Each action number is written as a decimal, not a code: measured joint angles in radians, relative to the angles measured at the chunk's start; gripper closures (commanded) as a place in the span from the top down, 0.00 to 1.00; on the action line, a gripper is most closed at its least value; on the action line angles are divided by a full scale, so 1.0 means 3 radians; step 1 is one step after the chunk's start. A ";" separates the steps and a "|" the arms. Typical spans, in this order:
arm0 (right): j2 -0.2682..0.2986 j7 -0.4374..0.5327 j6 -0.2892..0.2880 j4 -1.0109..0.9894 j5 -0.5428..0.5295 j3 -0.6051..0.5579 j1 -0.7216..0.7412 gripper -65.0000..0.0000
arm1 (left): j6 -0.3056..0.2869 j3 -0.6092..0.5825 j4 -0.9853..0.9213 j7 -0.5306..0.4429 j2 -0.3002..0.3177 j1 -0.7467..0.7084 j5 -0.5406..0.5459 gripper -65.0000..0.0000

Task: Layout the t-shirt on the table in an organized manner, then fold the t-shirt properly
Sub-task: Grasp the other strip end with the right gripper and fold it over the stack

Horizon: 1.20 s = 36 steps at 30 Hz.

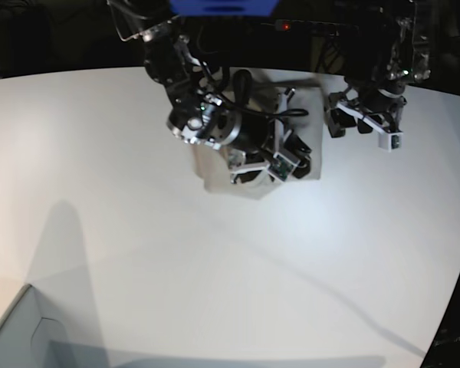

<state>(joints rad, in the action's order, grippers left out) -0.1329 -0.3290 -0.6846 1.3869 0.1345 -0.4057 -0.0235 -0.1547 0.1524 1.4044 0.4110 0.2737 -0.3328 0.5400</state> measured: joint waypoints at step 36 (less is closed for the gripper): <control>0.0240 0.0084 0.0001 0.0918 -0.0041 0.0750 -0.0804 0.57 | 0.0017 0.0769 0.0940 0.0130 -0.0128 -0.0413 0.0329 0.61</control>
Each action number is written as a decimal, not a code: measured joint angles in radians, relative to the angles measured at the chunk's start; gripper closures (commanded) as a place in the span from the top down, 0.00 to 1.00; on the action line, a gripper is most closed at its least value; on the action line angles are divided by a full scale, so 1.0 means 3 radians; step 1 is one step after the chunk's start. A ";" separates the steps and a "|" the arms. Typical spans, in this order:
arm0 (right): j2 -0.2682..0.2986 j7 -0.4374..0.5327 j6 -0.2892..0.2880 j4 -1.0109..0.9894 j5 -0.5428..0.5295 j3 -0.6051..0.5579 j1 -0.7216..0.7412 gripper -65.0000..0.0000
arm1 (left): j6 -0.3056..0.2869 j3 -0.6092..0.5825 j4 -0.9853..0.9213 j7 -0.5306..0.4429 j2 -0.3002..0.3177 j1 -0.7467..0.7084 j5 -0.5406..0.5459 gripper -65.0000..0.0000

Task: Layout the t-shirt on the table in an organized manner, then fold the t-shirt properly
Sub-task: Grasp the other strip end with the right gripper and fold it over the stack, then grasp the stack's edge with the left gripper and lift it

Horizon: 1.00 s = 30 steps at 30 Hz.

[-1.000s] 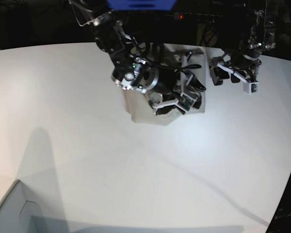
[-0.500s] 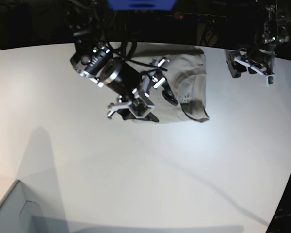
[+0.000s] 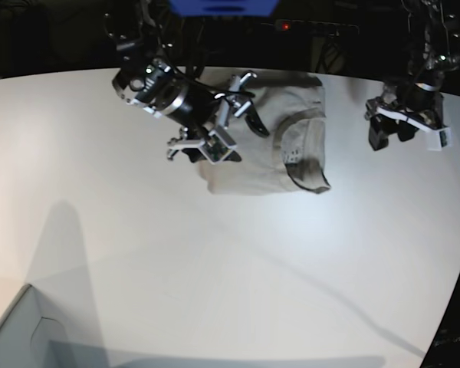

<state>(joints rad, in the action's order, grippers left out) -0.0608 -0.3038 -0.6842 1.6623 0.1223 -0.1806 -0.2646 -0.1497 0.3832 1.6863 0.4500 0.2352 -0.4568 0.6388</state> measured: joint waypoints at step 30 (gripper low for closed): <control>0.0165 -0.0024 0.0000 0.0132 0.0008 0.0870 -0.0172 0.58 | 0.0036 -0.0829 -0.0495 0.0608 -0.0389 0.0626 0.0139 0.13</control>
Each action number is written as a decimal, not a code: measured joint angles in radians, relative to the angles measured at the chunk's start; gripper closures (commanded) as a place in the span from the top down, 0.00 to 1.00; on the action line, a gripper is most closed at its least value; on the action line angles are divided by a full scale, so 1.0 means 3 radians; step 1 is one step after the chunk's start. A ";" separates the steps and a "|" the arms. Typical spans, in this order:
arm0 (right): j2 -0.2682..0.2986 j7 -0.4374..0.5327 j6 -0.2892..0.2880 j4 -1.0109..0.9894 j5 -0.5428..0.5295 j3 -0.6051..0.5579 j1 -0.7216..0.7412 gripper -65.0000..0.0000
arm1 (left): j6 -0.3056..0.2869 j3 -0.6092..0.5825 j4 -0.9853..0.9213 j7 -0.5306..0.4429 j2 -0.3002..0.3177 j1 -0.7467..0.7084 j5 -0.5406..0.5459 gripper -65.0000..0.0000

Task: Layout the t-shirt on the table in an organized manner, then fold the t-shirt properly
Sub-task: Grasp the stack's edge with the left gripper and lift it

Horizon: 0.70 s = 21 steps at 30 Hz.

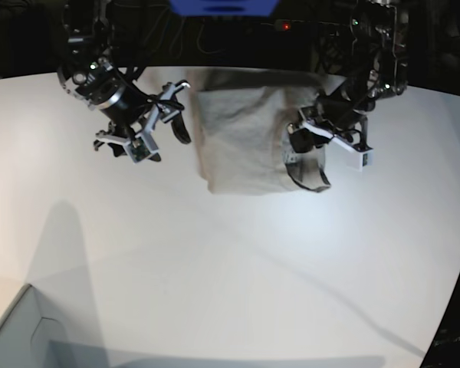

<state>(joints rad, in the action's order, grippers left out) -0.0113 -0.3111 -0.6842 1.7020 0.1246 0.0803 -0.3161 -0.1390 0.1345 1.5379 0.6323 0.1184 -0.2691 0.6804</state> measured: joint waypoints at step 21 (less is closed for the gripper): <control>-0.0001 0.0001 0.0000 0.0000 -0.0003 -0.0015 0.0005 0.57 | 0.0000 0.0397 0.0071 -0.0001 0.0001 -0.0198 0.0018 0.00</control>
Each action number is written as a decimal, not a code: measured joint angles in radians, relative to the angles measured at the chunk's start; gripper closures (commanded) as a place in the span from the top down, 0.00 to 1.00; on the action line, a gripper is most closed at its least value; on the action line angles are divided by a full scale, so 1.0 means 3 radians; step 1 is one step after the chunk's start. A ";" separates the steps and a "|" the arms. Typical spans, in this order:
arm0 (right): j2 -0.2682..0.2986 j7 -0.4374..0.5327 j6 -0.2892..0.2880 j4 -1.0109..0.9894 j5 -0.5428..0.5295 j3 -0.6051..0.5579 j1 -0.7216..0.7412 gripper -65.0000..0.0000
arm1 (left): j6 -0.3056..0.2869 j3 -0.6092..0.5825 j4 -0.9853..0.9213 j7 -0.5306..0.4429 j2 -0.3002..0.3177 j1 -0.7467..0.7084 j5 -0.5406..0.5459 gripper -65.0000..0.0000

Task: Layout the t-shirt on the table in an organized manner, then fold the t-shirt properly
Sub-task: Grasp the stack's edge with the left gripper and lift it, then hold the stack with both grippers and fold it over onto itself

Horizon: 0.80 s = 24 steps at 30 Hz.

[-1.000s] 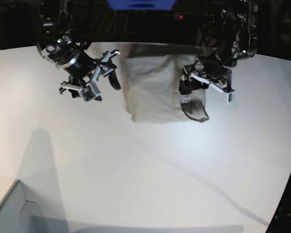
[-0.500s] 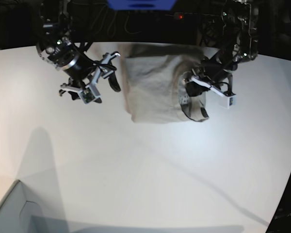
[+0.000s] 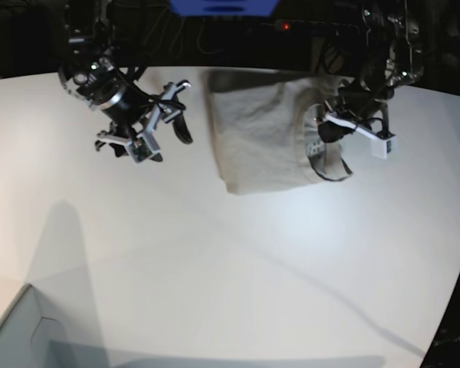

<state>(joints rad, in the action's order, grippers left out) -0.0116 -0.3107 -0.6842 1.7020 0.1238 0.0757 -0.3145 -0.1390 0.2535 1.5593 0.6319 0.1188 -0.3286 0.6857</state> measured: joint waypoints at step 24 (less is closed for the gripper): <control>-0.0266 0.0000 0.0000 -0.1085 -0.0003 -0.0874 0.0760 0.00 | -0.0013 -0.0003 -0.0196 0.0009 0.0106 0.0005 0.0011 0.00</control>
<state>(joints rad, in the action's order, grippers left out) -0.0914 -0.3107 -0.6842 1.3766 0.1230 -0.1864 -0.0864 -0.1429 0.2527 1.5005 0.6346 0.1505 -0.3271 0.6891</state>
